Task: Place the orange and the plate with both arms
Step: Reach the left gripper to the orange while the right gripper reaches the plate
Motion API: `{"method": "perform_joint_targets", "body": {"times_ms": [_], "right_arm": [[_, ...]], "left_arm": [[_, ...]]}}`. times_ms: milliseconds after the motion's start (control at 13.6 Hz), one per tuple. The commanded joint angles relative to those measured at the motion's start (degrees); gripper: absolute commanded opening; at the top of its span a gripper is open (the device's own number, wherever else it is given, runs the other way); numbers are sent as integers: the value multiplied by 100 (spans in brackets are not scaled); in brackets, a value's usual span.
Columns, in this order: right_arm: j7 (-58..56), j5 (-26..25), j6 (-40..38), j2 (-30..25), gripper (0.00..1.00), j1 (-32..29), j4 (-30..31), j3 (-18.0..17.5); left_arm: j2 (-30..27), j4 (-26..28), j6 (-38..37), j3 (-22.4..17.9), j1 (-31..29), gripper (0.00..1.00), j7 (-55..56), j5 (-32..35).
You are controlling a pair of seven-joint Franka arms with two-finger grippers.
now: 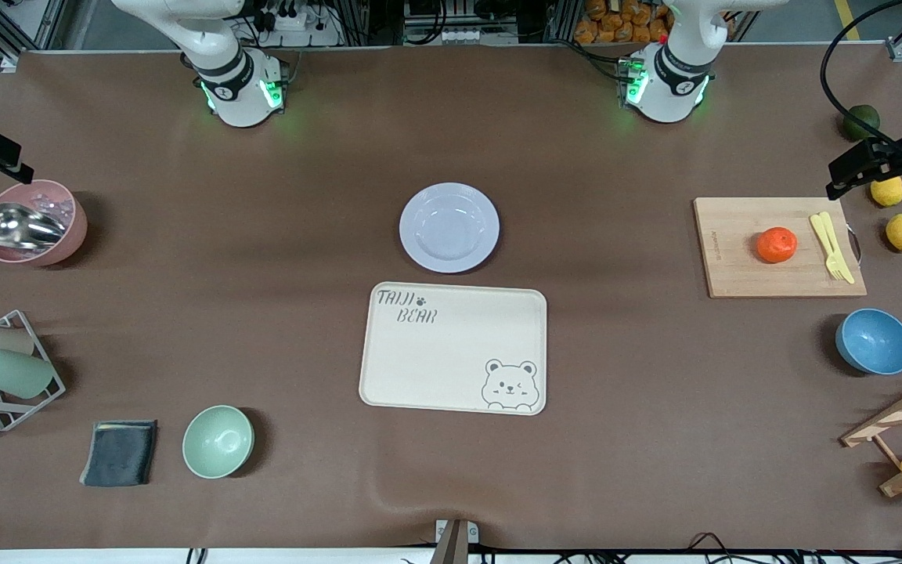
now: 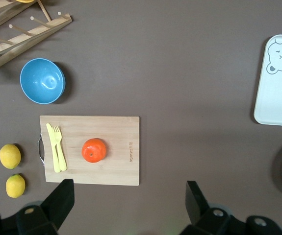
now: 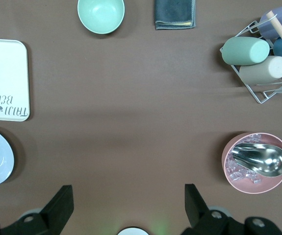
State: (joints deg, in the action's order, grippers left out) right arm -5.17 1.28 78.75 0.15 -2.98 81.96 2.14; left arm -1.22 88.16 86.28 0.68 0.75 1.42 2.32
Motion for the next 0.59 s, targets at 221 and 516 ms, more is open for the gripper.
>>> {"method": "perform_joint_targets", "body": {"times_ms": [221,516], "right_arm": [[-28,-40,-9,-6,100,-1,-5,6],[-63,-22,-26,82,100,-10,4,6]], "left_arm": [[16,-106,-85,-15,-58,100,-80,-12],[34,289,11,-15,-286,100,-388,-21]]}}
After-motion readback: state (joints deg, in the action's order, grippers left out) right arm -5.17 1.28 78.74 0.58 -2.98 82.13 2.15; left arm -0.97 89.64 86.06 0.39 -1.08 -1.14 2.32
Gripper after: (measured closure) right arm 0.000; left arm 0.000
